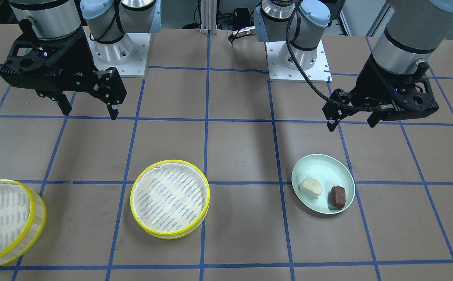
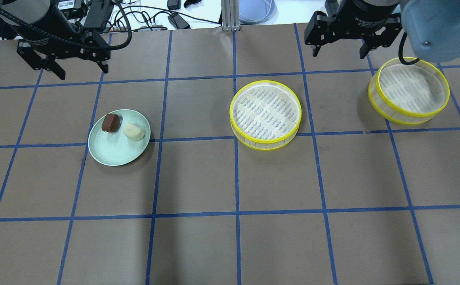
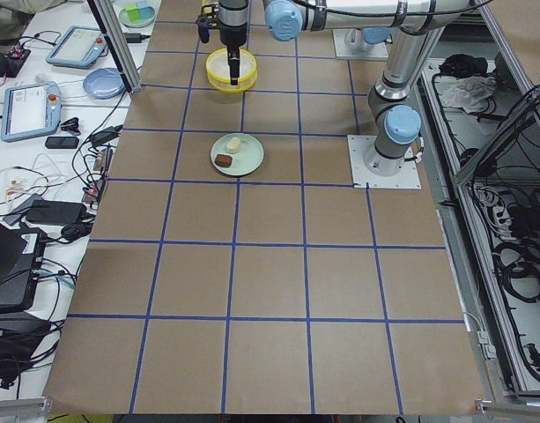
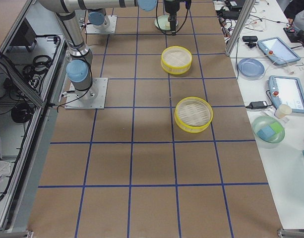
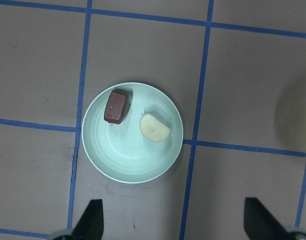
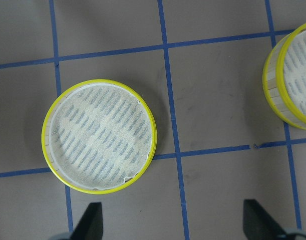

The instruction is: Stack buns with steamer

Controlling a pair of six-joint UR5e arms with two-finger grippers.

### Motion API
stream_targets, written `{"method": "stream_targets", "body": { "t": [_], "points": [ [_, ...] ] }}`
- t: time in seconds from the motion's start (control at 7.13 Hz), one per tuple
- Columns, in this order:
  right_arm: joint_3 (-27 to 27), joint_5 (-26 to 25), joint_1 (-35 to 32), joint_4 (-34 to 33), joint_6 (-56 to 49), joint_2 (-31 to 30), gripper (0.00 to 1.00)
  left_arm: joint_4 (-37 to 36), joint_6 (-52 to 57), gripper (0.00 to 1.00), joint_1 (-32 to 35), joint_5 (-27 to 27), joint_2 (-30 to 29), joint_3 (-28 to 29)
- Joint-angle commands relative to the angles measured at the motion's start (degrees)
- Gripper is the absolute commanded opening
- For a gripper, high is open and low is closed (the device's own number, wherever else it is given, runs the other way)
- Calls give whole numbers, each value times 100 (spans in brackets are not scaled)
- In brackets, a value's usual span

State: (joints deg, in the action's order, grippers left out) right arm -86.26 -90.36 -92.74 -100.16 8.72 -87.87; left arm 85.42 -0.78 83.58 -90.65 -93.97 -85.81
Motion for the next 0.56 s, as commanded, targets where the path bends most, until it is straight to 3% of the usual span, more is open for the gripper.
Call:
{"method": "stream_targets", "body": {
  "t": [0.0, 0.42],
  "points": [
    [4, -33, 10, 92, -63, -54, 100, 0, -1, 100, 1, -5, 1, -6],
    [-5, -192, 19, 102, -72, -151, 100, -69, -10, 100, -87, 56, -34, -6]
  ]
}}
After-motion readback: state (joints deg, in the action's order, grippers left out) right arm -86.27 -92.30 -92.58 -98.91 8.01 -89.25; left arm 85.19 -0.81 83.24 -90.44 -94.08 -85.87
